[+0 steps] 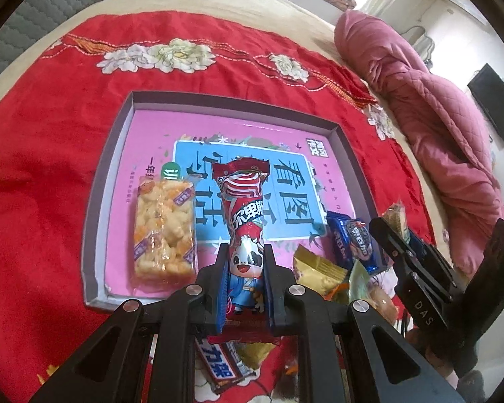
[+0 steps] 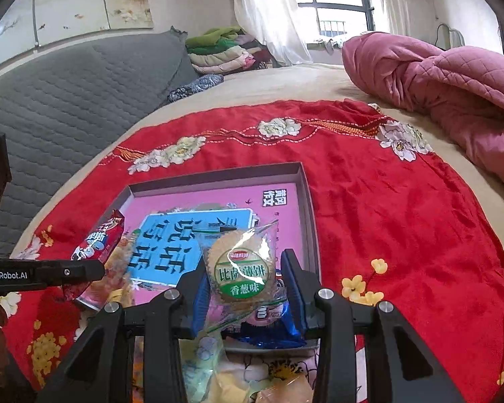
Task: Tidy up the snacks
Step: 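Lift both held snacks and carry them over the pink tray box, then lower the snack stick into the tray and open left tool while right tool releases the cracker packet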
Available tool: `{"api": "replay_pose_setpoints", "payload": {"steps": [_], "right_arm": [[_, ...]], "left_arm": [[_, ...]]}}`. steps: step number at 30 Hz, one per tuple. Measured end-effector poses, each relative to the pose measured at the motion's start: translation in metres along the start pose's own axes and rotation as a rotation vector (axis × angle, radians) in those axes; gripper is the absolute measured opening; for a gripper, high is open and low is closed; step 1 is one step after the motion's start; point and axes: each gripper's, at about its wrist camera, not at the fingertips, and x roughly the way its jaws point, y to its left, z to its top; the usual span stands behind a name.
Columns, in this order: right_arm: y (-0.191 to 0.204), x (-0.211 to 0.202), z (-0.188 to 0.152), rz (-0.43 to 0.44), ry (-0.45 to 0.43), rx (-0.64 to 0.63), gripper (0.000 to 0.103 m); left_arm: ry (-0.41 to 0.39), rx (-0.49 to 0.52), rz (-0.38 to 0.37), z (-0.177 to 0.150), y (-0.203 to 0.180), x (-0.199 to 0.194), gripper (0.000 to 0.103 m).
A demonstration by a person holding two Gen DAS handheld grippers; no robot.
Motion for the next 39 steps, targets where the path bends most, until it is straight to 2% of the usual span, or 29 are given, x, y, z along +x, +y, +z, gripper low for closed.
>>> {"api": "replay_pose_setpoints", "payload": {"steps": [22,39], "right_arm": [[-0.009,0.019,-0.012,-0.004,0.069,0.038,0.044],[-0.016,0.015,-0.011,-0.003,0.058,0.078,0.05]], "left_arm": [[0.046,-0.013,0.007,0.001,0.001,0.027,0.017],[0.066,-0.035,0.007,0.001,0.005,0.033,0.018]]}}
